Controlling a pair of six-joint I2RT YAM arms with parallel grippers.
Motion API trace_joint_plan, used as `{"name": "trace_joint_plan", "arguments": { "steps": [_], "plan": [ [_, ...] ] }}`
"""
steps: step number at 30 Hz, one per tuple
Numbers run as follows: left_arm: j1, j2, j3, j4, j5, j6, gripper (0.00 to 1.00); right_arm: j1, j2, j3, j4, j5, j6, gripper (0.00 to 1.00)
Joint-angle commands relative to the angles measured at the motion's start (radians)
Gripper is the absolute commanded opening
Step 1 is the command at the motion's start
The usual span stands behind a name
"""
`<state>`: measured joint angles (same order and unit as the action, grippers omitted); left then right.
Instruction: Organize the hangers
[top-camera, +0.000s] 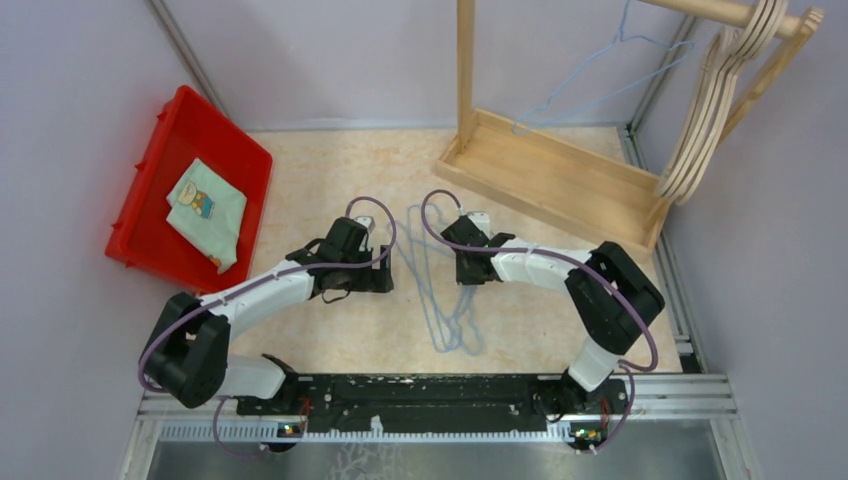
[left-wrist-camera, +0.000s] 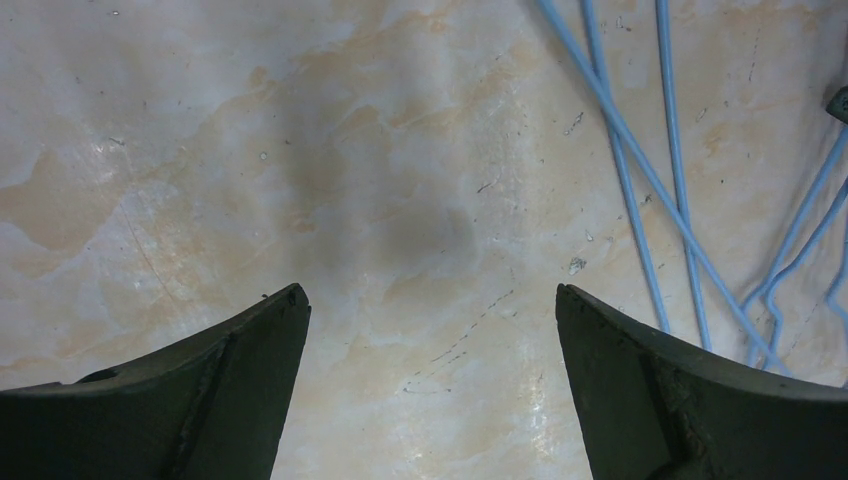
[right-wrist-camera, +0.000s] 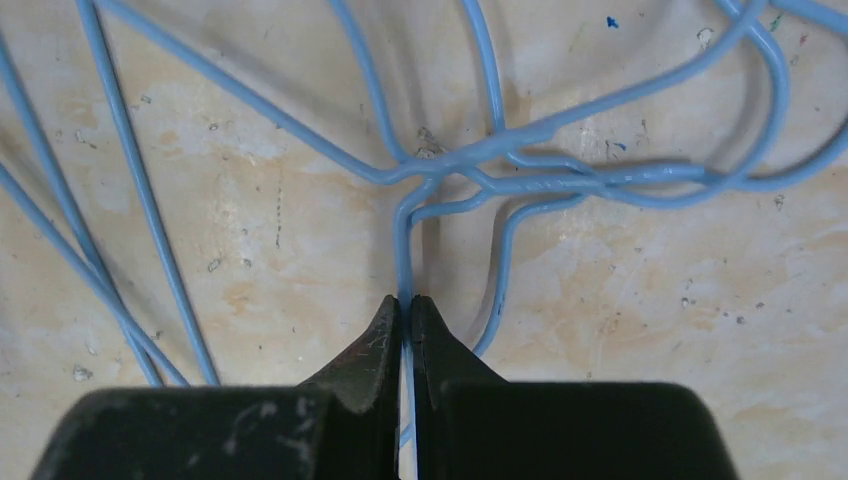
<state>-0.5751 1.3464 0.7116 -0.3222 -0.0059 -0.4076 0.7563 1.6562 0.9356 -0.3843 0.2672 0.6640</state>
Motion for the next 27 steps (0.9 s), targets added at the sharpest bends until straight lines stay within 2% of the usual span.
{"name": "trace_joint_plan", "arguments": {
  "steps": [1,11,17,22,27],
  "plan": [
    [0.007,-0.006,0.012,0.012,0.013,-0.001,0.98,0.006,-0.083,0.09,-0.062,0.037,-0.043,0.0],
    [0.007,-0.017,-0.009,0.046,0.021,-0.015,0.98,0.006,-0.204,0.157,-0.143,0.017,-0.104,0.0],
    [0.008,-0.013,-0.009,0.061,0.024,-0.017,0.98,0.008,-0.272,0.195,-0.127,-0.043,-0.139,0.0],
    [0.008,-0.018,0.0,0.064,0.024,-0.012,0.98,0.01,-0.268,0.336,-0.159,-0.043,-0.198,0.0],
    [0.008,-0.01,0.037,0.066,0.027,0.002,0.98,0.015,-0.245,0.44,-0.173,-0.119,-0.238,0.0]
  ]
}}
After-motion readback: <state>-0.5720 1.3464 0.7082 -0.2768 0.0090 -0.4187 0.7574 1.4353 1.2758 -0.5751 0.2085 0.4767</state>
